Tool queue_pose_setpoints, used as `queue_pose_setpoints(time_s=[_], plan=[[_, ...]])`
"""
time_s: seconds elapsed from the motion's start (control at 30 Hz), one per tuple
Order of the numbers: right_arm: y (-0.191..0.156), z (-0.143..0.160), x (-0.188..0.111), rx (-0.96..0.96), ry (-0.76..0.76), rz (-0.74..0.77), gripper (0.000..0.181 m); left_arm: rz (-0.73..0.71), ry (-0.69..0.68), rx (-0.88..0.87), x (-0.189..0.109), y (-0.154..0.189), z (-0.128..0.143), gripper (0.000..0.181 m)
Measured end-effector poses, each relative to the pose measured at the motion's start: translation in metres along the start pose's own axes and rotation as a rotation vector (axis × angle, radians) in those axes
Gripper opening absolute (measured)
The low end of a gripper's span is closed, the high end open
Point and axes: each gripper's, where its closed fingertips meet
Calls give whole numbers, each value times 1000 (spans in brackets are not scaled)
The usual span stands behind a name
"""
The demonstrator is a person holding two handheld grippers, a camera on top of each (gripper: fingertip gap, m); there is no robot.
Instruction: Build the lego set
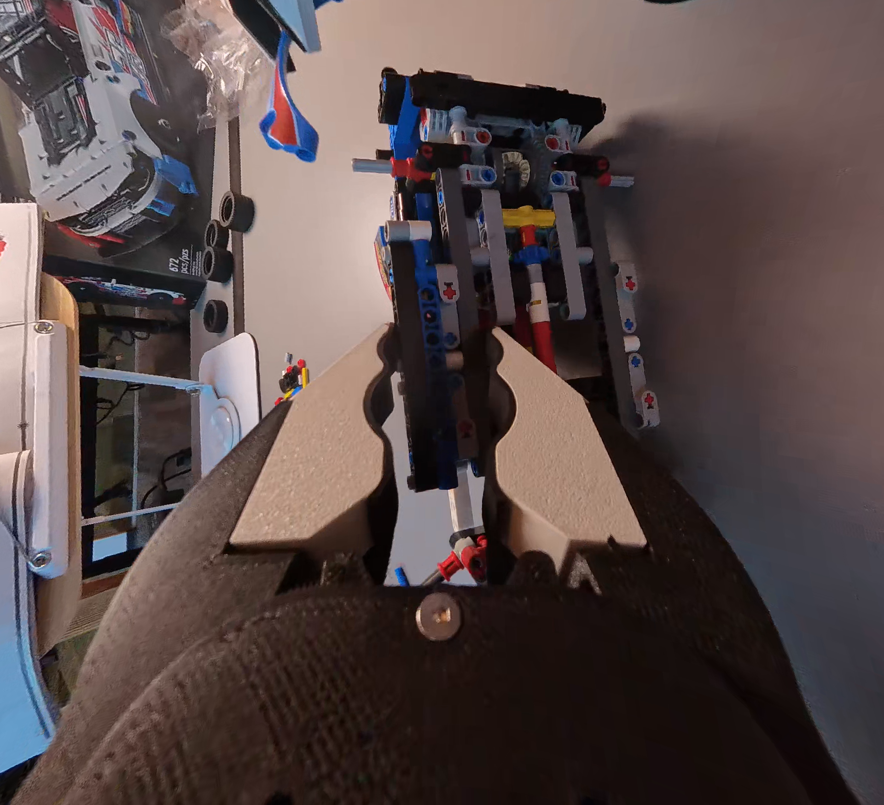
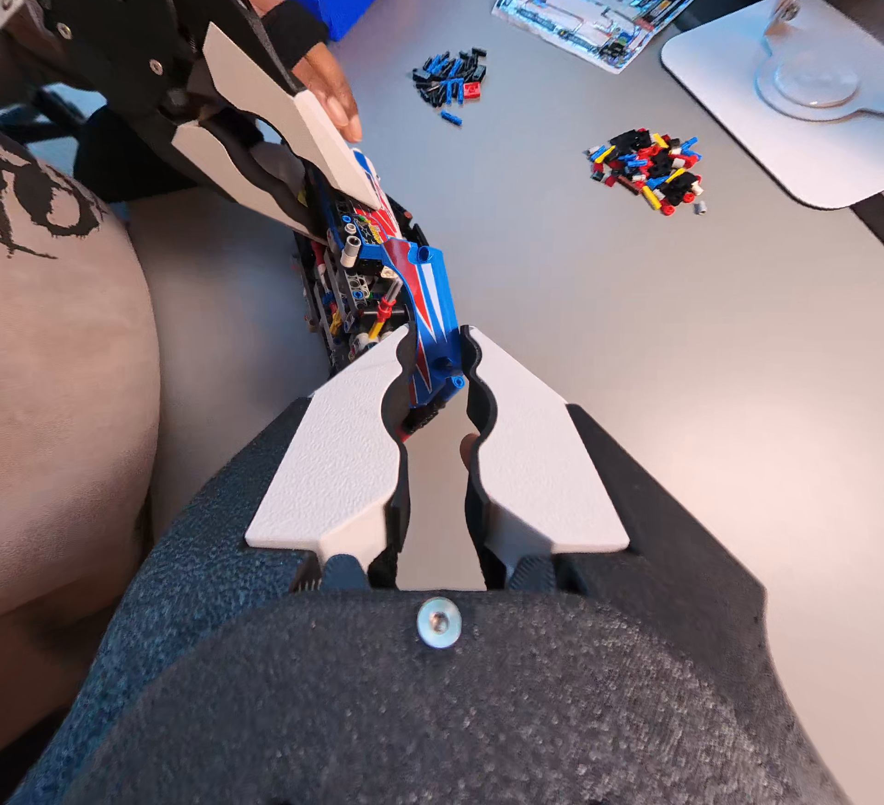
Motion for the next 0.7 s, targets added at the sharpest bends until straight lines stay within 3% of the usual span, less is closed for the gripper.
queue_pose_setpoints(time_s=[0.3,0.57,0.7], plan=[[3,3,32,158,-160,-250,15,110,65,-117,-5,3,-2,37],[15,9,44,206,-248,-412,15,400,219,-493,-23,-12,-24,46],[11,19,52,212,-305,-457,15,591,131,-672,-17,-16,-8,39]])
Point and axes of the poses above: each gripper's, where its closed fingertips meet, x out along the fingers, z out of its underside, y = z × x across the jaws, and after that the axes turned 4 degrees about -z, right-handed
